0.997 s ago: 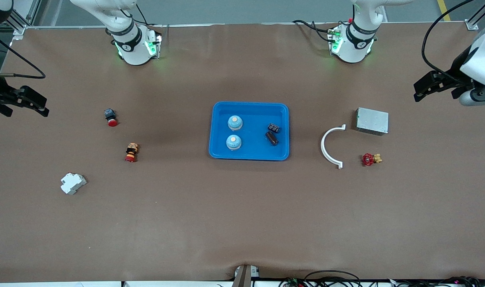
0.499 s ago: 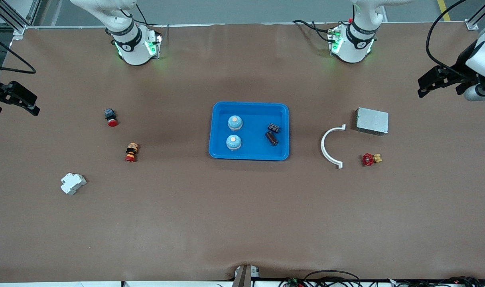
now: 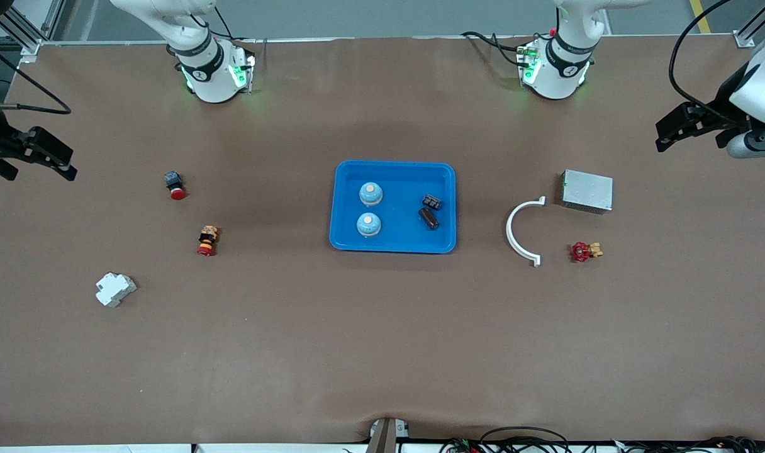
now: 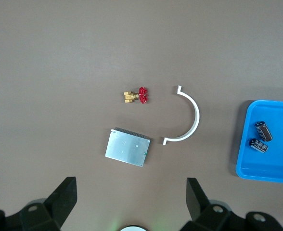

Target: Place electrolytic capacitor and blue bell in tray

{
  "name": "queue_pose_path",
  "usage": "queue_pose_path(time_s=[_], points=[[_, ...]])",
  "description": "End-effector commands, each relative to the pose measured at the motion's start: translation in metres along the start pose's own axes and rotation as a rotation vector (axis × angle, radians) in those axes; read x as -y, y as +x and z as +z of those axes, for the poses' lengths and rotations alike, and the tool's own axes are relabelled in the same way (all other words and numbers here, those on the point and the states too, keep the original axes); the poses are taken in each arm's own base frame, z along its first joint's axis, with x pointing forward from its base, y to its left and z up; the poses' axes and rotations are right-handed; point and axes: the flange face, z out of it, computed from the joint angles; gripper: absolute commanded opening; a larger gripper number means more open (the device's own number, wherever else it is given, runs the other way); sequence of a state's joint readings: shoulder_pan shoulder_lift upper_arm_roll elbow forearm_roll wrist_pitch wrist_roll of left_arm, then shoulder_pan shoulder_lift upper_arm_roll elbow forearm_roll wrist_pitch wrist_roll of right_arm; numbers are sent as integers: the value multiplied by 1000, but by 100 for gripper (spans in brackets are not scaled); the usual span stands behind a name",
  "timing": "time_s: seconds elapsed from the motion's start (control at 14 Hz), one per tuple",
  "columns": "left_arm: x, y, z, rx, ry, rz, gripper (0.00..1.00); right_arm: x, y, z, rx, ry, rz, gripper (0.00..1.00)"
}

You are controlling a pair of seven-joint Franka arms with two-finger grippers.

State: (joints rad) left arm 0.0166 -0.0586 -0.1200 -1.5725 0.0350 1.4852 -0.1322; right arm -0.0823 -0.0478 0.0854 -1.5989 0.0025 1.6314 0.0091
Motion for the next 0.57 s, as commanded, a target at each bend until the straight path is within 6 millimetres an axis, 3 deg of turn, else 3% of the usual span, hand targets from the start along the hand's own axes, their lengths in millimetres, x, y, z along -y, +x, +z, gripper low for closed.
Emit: queue_pose_path(time_s=[0.0, 0.5], points=[[-2, -8, -10, -6, -23, 13, 100, 7, -5, -3, 34, 53, 16, 100], [-4, -7, -10, -7, -28, 29, 100, 6, -9, -6, 57, 52, 13, 100]])
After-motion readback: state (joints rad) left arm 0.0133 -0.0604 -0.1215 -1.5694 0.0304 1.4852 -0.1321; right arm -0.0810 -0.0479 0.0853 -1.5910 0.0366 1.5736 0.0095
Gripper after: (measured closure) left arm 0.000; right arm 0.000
